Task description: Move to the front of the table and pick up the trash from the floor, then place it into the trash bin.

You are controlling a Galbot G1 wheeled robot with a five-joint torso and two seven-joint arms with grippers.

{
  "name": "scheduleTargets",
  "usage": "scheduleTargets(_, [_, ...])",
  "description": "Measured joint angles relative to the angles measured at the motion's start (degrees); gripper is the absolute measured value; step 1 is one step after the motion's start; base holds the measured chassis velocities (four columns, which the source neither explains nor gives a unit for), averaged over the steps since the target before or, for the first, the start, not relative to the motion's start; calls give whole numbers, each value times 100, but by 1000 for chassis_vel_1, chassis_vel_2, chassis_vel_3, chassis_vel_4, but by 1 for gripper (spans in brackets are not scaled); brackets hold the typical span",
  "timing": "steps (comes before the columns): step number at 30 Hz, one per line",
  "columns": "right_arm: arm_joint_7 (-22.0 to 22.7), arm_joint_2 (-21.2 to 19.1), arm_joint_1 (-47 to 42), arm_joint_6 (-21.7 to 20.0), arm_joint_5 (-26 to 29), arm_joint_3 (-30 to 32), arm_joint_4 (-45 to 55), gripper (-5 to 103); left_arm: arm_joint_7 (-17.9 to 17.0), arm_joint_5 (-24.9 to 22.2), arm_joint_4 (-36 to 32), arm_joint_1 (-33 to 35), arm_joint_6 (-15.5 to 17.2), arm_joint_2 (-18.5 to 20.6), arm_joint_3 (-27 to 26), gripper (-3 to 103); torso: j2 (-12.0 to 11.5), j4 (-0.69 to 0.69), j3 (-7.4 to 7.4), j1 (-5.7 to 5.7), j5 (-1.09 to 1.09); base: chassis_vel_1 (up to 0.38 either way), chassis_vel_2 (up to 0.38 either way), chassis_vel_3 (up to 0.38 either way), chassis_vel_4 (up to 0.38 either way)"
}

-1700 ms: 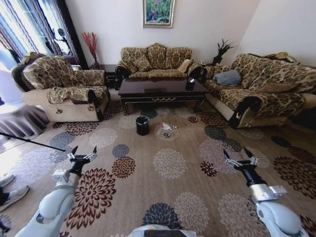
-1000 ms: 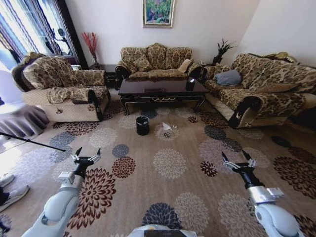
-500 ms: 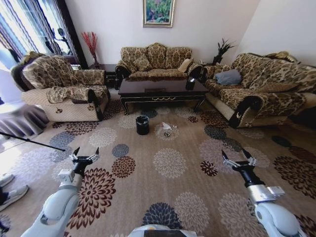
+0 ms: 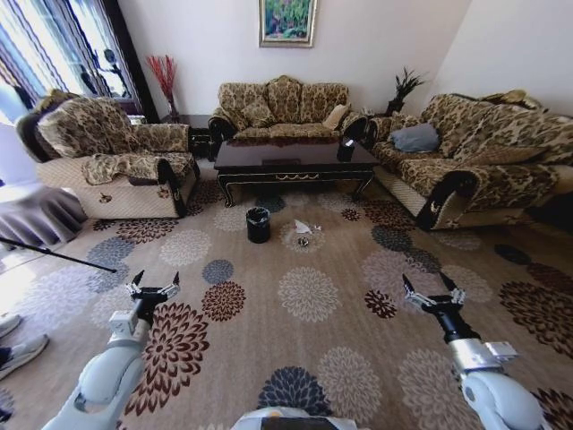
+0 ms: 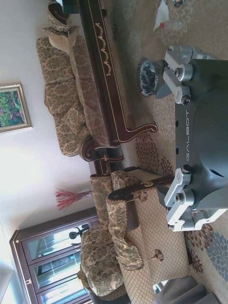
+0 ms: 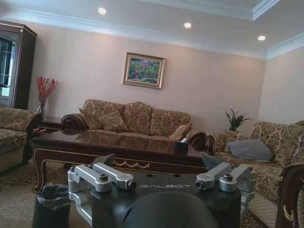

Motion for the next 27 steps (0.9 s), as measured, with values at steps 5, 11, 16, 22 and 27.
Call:
scheduleTargets(5, [4,22,6,0,39,-3,2,100,109,-20,-55,38,-55,51,18,100,-139,0,-80,-58,0,0,0,0,0])
scheduleTargets(11, [5,22,-2,-3,46,-10,40,100,197,-92,-249,-53,-114,50,202,100,-313,0,-176,-138,1,0,0,0,0])
scheduleTargets(16, [4,77,-35,-3,34,-34,28,100,197,-116,-277,-122,-194,-71,405,100,-474,0,-267,-205,1,0,0,0,0])
scheduleTargets(22, [1,82,-45,-4,24,-47,43,100,273,-11,-253,-110,-106,-88,524,100,-608,0,-342,-265,1,0,0,0,0])
scheduleTargets(27, [1,51,-68,-10,23,-38,103,100,276,-5,-241,-148,-44,-63,627,100,-781,0,-441,-342,0,0,0,0,0])
